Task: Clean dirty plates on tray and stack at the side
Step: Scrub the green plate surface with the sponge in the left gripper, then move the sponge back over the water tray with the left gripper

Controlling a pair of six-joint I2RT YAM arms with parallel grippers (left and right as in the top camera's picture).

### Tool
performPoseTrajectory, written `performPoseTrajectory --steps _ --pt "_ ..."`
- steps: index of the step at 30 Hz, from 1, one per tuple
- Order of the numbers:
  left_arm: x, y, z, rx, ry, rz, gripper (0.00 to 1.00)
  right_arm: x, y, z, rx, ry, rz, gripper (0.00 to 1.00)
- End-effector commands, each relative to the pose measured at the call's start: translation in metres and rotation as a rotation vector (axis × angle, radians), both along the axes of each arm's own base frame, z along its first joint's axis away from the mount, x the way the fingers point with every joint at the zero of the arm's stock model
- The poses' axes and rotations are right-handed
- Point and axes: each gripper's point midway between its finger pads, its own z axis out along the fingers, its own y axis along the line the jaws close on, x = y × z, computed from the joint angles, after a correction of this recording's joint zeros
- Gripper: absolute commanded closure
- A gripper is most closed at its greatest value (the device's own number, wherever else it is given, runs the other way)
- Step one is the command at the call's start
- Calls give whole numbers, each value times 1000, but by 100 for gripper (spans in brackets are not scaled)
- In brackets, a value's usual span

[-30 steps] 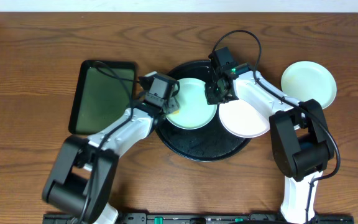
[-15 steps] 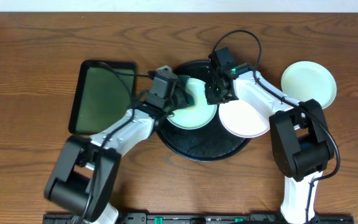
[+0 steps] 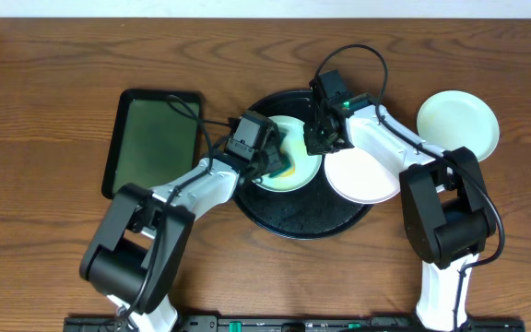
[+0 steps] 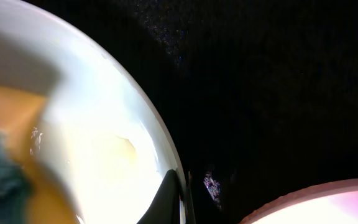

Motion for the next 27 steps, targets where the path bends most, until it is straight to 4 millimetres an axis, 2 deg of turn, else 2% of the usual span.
performPoseTrajectory --steps 1,5,12,15,17,21,24,27 --pt "-2 77 -13 283 -5 186 93 -15 -5 -22 -40 58 -10 99" --pt "5 97 19 374 -96 223 93 -15 -5 -22 -40 57 -10 99" --pt "14 98 79 334 -245 239 93 -14 -4 -21 -38 49 -2 99" --pt "12 102 99 314 -280 253 92 -9 -1 -10 -24 17 15 99" --pt "9 111 112 308 -292 275 92 -4 2 5 -16 -27 55 99" --pt "4 146 124 320 -280 356 92 9 6 51 -67 -171 154 99" --pt "-3 180 119 349 -225 432 92 18 -2 94 -199 -322 181 99" --pt "-10 200 108 339 -152 409 92 21 -8 143 -373 -488 230 99"
